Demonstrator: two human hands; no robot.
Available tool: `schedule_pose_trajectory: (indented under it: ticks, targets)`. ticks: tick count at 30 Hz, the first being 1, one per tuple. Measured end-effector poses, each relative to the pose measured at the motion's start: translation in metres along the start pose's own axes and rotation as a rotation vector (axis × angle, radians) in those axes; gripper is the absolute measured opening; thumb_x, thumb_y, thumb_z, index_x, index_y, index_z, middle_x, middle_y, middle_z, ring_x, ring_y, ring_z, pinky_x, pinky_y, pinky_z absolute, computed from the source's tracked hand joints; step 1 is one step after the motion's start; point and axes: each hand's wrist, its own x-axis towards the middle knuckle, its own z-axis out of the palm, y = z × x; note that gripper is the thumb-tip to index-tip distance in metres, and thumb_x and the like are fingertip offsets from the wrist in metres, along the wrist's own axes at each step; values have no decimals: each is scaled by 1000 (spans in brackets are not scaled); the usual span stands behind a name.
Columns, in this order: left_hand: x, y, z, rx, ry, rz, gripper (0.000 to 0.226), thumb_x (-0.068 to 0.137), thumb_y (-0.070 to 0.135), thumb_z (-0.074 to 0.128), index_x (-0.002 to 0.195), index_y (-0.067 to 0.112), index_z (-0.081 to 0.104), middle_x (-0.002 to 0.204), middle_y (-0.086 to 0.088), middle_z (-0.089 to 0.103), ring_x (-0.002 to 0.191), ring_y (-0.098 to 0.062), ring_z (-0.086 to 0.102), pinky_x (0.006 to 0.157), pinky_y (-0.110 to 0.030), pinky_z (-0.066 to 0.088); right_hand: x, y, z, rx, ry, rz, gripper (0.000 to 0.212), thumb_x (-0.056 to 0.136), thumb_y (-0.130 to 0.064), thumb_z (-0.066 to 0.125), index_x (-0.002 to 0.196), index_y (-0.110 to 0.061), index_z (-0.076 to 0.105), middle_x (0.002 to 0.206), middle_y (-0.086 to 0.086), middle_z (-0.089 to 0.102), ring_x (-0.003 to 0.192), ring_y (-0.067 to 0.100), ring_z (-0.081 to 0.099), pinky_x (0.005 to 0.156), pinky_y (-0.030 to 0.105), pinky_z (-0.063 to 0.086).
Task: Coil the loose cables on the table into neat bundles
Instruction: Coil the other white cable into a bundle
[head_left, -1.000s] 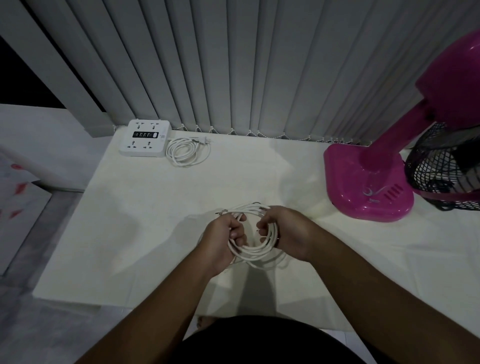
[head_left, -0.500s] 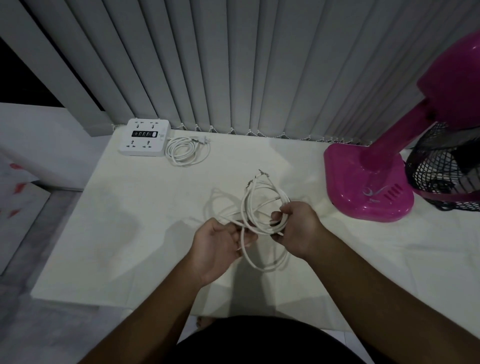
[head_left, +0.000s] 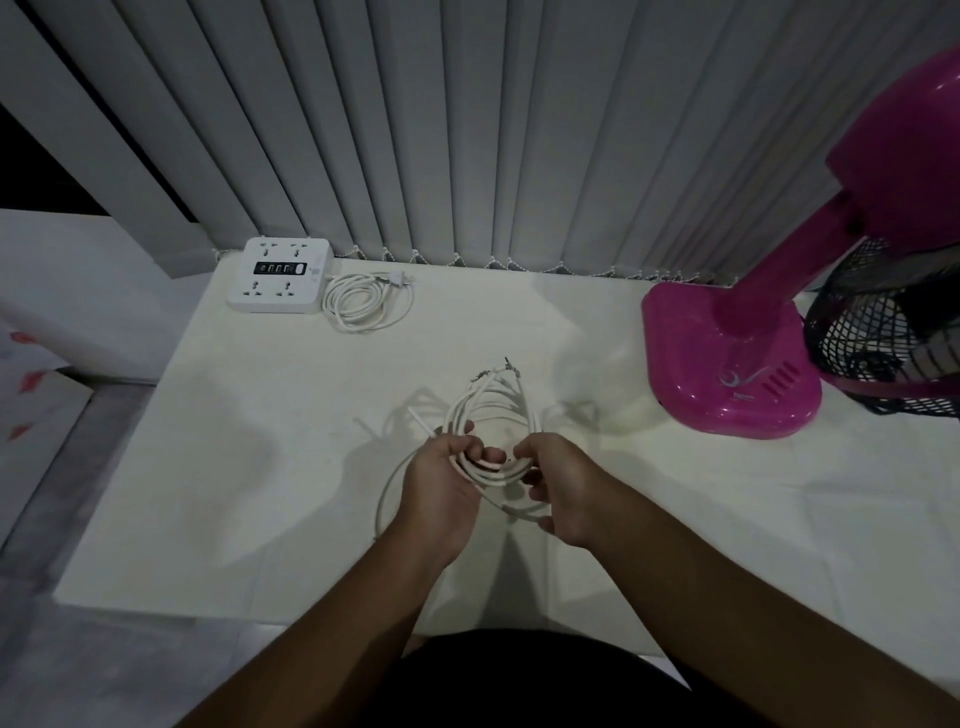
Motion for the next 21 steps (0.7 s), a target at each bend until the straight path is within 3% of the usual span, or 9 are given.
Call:
schedule_pose_trajectory:
  ticks: [5,8,11,12,14,16,17,19,21]
  targets:
    - [5,7,-3,-34,124,23,16,87,1,36,88,12,49,55,2,33,45,-14,33,60,-30,38,4,11,6,144,15,-73,59,69,-25,77,126,-26,59,126,8,52,105,24,55,88,47,49]
    - [4,4,-2,61,141,26,16,85,2,35,86,11,48,53,4,30,42,-12,29,50,-30,37,4,13,7,149,228,-238,93,61,-14,79,144,-37,43,152,7,29,111,24,54,76,38,57]
    - [2,-2,3,118,116,7,16,85,2,35,86,9,49,53,4,30,41,-11,27,47,-30,36,4,6,2,-3,314,-400,106,65,-11,79,152,-44,28,165,-6,-5,128,26,42,58,21,42]
    - [1,-3,5,135,101,-10,16,84,2,35,85,9,50,52,4,30,40,-11,27,45,-29,36,4,3,-1,-27,319,-438,109,66,-9,79,154,-43,24,166,-8,-7,134,25,37,59,20,40]
    - [1,-3,8,182,61,-39,13,80,4,39,84,9,50,51,4,30,39,-11,26,43,-27,35,5,-2,-9,-15,252,-469,112,68,-3,78,158,-35,20,164,-2,15,134,20,40,76,23,47]
    - [1,1,10,280,26,-43,13,73,6,43,82,9,51,51,4,30,38,-11,25,43,-26,33,5,-4,-14,47,111,-460,98,69,2,75,154,-21,32,143,7,52,121,22,54,94,35,50]
    - [1,3,10,339,13,-42,13,72,6,43,81,9,52,51,4,30,39,-12,25,44,-26,33,5,-5,-17,53,54,-479,78,68,3,72,141,-13,50,122,8,65,109,24,61,91,37,51]
    - [-1,6,12,451,-19,-41,16,71,8,44,83,8,53,52,3,31,40,-13,25,46,-28,34,1,-10,-20,19,-21,-530,31,70,5,68,98,-8,70,81,7,68,79,24,61,71,36,52]
    - [-4,10,16,559,-45,-32,28,61,10,46,87,6,54,54,1,32,43,-14,26,46,-29,36,-2,-14,-21,-31,-54,-511,17,77,2,66,89,-8,72,72,6,66,65,20,61,67,37,55]
